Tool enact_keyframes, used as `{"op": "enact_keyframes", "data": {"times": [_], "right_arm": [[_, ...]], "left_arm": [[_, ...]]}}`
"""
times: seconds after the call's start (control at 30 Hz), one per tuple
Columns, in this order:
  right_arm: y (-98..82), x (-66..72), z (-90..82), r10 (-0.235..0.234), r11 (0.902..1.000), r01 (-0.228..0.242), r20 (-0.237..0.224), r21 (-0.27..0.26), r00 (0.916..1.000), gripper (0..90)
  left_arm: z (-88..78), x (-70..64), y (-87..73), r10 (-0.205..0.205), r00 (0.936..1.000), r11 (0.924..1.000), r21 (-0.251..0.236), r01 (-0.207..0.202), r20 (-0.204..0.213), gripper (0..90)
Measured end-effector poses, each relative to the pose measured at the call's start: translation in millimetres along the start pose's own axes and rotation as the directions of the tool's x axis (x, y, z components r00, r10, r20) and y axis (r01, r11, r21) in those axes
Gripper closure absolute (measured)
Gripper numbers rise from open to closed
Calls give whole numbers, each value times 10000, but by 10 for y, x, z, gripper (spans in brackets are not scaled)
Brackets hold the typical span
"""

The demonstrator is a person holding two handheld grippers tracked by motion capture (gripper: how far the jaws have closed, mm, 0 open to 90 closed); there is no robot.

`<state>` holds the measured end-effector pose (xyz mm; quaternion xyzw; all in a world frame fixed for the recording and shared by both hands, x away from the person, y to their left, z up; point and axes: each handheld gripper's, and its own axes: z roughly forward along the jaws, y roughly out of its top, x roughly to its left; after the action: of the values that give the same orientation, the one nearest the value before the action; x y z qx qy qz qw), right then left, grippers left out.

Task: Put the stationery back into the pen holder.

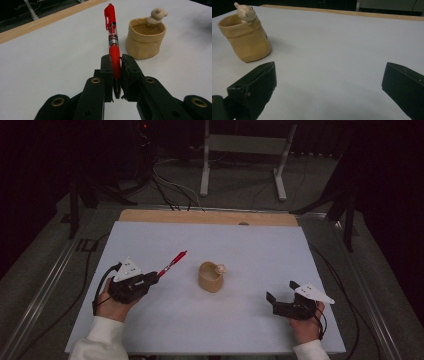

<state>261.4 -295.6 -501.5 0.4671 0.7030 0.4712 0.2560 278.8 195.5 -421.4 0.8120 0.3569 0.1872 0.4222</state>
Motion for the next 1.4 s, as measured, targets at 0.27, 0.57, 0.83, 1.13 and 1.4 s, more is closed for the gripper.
{"op": "enact_keyframes", "data": {"times": [0.27, 0.57, 0.83, 1.13, 1.4], "right_arm": [[0, -1, 1, 26, 10000, -26, -12, 3, 10000, 1], [-1, -4, 5, 33, 10000, -33, -22, 19, 10000, 1], [-3, -9, 10, -5, 10000, 5, -14, 37, 10000, 1], [-6, -16, 13, 28, 10000, -28, 16, 65, 10000, 1], [-4, -18, 13, 22, 10000, -23, 22, 62, 10000, 1]], "left_arm": [[66, -58, 73, 167, 9997, 9998, 103, -169, 191, 814], [144, -128, 145, 344, 9983, 9993, 146, -351, 462, 813], [217, -188, 216, 574, 9950, 9976, 351, -604, 812, 812], [263, -235, 286, 708, 9923, 9965, 365, -748, 1019, 811], [300, -259, 343, 697, 9910, 9970, 261, -731, 1141, 811]]}}
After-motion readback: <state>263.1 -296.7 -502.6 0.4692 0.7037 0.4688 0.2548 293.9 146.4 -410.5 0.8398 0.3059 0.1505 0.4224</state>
